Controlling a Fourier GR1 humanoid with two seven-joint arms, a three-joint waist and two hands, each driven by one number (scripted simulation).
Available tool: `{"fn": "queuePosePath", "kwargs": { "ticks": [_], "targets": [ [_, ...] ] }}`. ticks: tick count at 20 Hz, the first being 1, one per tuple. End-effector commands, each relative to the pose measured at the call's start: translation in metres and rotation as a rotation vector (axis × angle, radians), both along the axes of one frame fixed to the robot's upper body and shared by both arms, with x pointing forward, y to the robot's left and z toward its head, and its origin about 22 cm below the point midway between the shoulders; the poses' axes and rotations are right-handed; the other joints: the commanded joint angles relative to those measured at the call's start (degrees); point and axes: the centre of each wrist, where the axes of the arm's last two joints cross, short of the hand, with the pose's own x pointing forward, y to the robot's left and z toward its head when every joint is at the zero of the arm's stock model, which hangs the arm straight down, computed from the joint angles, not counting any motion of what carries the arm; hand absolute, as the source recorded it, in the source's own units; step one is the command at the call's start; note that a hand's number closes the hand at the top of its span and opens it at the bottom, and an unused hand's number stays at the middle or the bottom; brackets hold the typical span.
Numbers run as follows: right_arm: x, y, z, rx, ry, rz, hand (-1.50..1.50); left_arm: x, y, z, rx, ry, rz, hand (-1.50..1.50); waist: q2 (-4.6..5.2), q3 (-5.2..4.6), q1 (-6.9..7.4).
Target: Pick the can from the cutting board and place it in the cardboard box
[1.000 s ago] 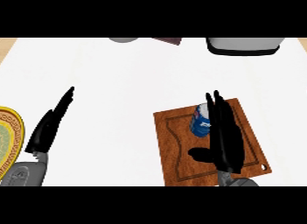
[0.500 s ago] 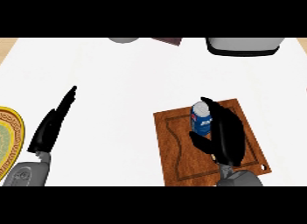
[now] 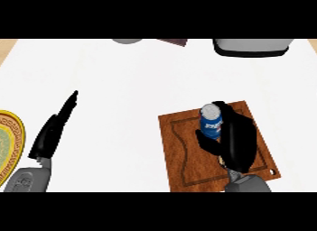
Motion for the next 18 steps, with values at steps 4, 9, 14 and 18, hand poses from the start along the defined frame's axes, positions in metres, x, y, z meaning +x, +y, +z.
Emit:
{"fn": "queuePosePath", "kwargs": {
  "ticks": [4, 9, 14, 18],
  "targets": [
    [0.048, -0.077, 0.004, -0.026, 0.429, -0.347, 1.5, 0.002, -0.007, 0.002, 0.007, -0.011, -0.022, 0.0, 0.95, -0.06, 0.7],
    [0.104, -0.127, 0.066, -0.024, 0.524, -0.474, 1.5, 0.01, 0.002, 0.016, 0.016, -0.005, -0.015, 0.0, 0.46, 0.06, 1.29],
    [0.121, -0.134, 0.129, -0.11, 0.436, -0.547, 1.5, -0.003, 0.006, 0.008, 0.015, -0.023, -0.009, 0.0, 0.02, 0.03, 0.5],
    [0.122, -0.124, 0.166, -0.176, 0.344, -0.655, 1.5, -0.003, -0.01, -0.01, -0.01, -0.014, -0.009, 0.0, 0.03, 0.01, 0.1]
  ]
}}
